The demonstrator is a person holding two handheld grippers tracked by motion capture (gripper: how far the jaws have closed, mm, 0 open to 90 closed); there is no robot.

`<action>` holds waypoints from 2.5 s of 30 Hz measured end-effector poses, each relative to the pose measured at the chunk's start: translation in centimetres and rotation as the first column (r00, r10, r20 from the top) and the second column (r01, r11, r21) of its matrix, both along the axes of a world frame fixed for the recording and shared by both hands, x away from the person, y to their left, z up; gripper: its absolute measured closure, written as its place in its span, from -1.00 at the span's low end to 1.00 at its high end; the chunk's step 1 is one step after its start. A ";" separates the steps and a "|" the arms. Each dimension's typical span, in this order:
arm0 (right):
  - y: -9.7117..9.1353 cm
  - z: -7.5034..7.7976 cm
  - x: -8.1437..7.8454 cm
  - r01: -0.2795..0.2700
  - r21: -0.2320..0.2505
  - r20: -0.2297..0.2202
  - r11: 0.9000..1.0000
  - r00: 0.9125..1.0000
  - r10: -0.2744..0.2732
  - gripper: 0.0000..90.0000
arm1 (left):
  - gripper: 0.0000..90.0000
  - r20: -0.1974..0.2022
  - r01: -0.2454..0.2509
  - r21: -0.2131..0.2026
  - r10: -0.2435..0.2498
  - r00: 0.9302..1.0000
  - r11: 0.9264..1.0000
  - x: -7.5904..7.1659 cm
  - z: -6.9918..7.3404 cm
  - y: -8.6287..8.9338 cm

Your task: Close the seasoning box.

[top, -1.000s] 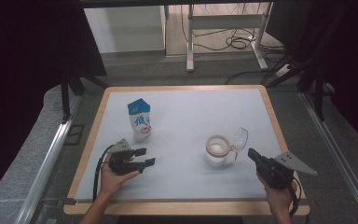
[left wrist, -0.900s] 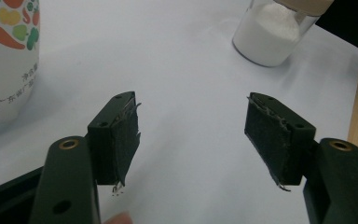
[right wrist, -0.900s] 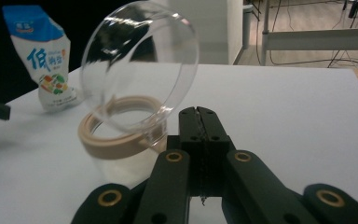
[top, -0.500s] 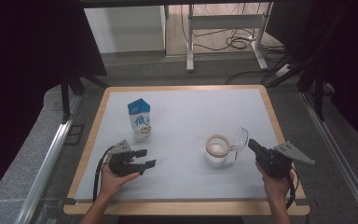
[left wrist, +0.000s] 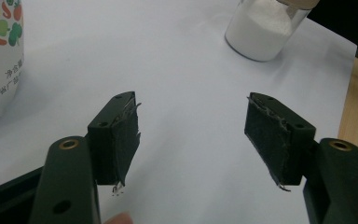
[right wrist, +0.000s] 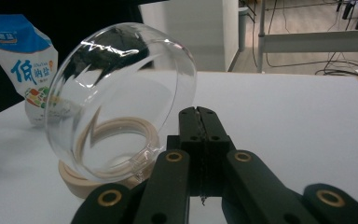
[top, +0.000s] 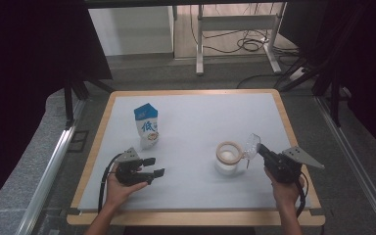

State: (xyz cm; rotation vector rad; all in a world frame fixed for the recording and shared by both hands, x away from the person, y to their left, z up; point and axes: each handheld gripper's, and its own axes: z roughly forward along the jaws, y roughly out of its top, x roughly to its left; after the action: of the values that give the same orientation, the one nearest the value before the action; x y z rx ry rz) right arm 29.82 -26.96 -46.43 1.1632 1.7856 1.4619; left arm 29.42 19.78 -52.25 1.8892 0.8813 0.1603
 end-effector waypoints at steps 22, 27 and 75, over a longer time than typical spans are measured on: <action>0.8 0.5 -0.3 0.009 0.001 0.020 1.000 1.000 -0.009 1.00 | -0.22 -0.018 -0.003 -0.001 0.003 1.000 1.000 -0.3 -0.1 0.0; 1.2 0.6 -0.3 -0.003 0.000 0.021 1.000 1.000 0.003 1.00 | -0.22 -0.020 -0.003 -0.002 0.003 1.000 1.000 -0.3 -0.1 0.1; -2.5 -1.3 0.4 -0.008 -0.042 -0.088 0.999 0.996 0.004 0.77 | -0.22 -0.028 -0.032 -0.017 0.032 0.999 0.999 0.0 -0.2 1.1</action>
State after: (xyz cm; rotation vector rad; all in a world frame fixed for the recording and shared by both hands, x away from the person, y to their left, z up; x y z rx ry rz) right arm 30.24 -29.48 -47.76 1.2191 1.8718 1.3889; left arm 29.42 20.91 -52.47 1.8661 0.9288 0.1461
